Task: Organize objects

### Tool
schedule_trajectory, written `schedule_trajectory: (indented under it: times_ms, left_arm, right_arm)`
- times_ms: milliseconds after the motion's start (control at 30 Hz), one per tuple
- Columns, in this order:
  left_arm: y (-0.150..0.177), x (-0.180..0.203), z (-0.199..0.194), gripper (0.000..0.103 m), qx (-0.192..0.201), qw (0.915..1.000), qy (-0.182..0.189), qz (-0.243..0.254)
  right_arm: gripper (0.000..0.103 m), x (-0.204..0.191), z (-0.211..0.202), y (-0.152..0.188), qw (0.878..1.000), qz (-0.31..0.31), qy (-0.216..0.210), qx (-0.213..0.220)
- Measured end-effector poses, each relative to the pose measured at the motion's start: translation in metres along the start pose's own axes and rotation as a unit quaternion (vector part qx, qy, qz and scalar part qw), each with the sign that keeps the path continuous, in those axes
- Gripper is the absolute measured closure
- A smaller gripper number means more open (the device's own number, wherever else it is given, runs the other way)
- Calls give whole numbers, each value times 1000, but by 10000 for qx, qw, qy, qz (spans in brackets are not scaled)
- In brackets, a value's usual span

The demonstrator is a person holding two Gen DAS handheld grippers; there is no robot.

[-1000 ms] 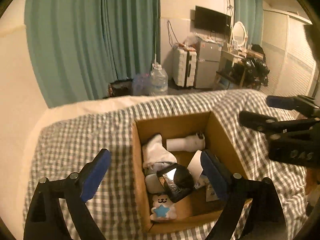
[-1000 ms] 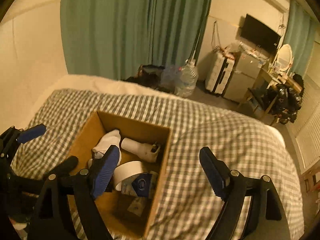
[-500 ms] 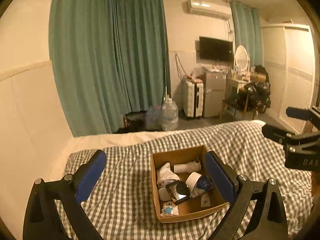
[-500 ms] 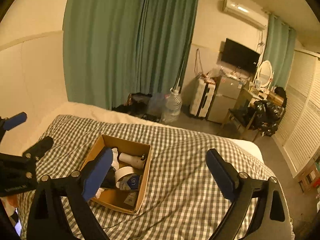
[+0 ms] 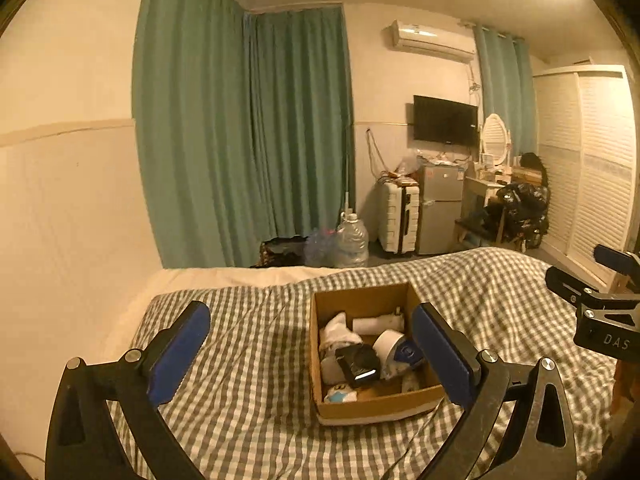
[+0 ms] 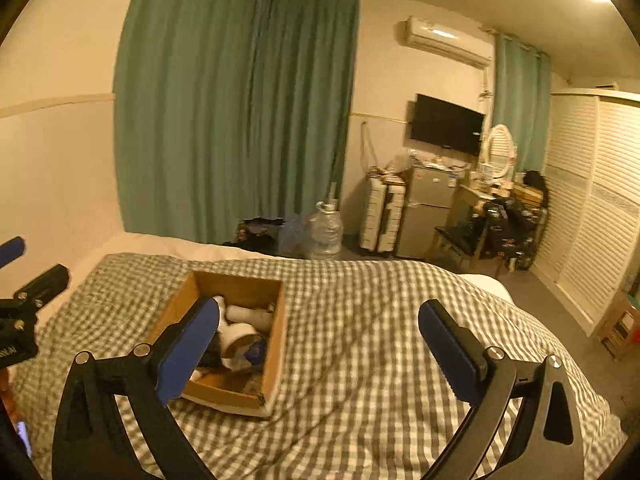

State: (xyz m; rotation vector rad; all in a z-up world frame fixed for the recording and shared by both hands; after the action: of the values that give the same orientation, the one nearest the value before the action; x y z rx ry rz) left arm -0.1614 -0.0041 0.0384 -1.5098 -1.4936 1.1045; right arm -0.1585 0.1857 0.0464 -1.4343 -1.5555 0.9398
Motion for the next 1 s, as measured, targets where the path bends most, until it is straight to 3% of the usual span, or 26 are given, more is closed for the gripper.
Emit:
schedule_trajectory:
  times_ms: [133, 267, 333, 467, 1000]
  left_arm:
    - [27, 6, 7, 0, -63, 9999, 52, 114]
    - [49, 6, 16, 0, -42, 9996, -268, 128]
    - [55, 6, 20, 0, -85, 9997, -235, 57]
    - [64, 7, 27, 0, -262, 9995, -149, 4]
    - [71, 5, 30, 0, -384, 9992, -89, -99]
  right_arm:
    - [2, -5, 9, 29, 9999, -22, -142, -6]
    - [2, -1, 25, 52, 9998, 138, 1, -105]
    - [2, -1, 32, 62, 9992, 288, -183, -213]
    - [2, 3, 43, 76, 9989, 231, -150, -385]
    - [2, -8, 42, 84, 9989, 3, -96, -460]
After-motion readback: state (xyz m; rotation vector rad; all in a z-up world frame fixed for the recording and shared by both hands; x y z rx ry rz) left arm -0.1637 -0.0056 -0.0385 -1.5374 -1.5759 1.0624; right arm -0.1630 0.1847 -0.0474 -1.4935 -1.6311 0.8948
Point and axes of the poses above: each gripper's, at about its wrist camera, not at the fingertips, and z roughly the way its jaws point, x to its right, y to its underside, the point moved 6 cm from there along z, roughly the way its jaws point, and after that the axes turned 4 degrees about -y, right-handed, at the moved point
